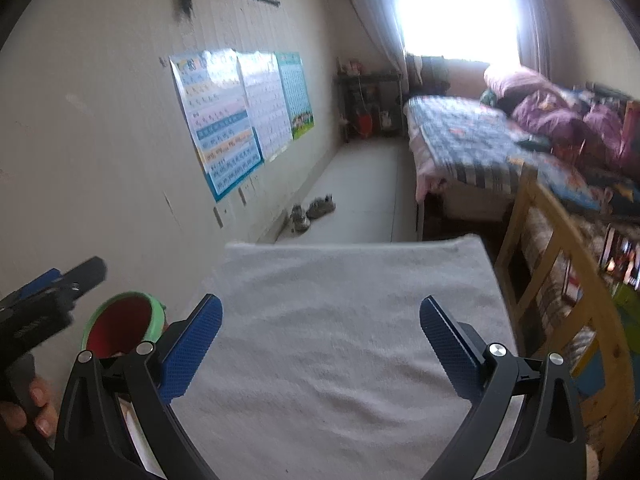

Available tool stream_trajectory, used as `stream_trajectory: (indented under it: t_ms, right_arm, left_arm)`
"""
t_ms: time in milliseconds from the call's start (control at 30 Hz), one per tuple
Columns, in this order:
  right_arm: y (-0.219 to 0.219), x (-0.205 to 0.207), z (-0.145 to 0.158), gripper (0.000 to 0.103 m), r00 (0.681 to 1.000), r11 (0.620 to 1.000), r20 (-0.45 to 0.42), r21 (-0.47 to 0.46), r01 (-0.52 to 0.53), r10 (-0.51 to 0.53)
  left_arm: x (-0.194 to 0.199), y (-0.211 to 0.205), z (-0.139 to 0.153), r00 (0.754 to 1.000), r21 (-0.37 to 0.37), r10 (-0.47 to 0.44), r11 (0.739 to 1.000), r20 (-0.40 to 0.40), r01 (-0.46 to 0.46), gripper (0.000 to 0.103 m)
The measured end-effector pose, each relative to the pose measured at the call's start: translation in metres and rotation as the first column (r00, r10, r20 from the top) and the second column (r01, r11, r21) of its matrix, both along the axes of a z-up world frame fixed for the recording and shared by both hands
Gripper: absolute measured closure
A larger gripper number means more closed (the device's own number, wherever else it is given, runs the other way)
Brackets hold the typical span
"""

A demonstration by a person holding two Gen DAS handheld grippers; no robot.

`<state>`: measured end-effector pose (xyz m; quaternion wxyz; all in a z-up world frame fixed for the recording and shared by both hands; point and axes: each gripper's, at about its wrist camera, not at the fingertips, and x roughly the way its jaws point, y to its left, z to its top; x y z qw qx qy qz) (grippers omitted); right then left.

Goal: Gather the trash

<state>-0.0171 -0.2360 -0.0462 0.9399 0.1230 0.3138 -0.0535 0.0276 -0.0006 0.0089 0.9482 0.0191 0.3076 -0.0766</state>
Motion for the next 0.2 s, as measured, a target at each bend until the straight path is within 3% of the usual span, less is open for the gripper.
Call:
stream_trajectory:
  t_ms: [67, 200]
  right_arm:
    - [-0.018, 0.010, -0.025, 0.007, 0.997, 0.999, -0.053, 0.003, 0.049, -0.049]
    - [-0.059, 0.039, -0.085, 0.007, 0.973, 0.987, -0.179, -0.094, 0.133, -0.149]
  left_arm:
    - [0.006, 0.009, -0.007, 0.998, 0.004, 0.042, 0.999, -0.037, -0.042, 0.005]
    - [0.010, 0.036, -0.020, 0.993, -0.012, 0.100, 0.995, -0.063, -0.101, 0.005]
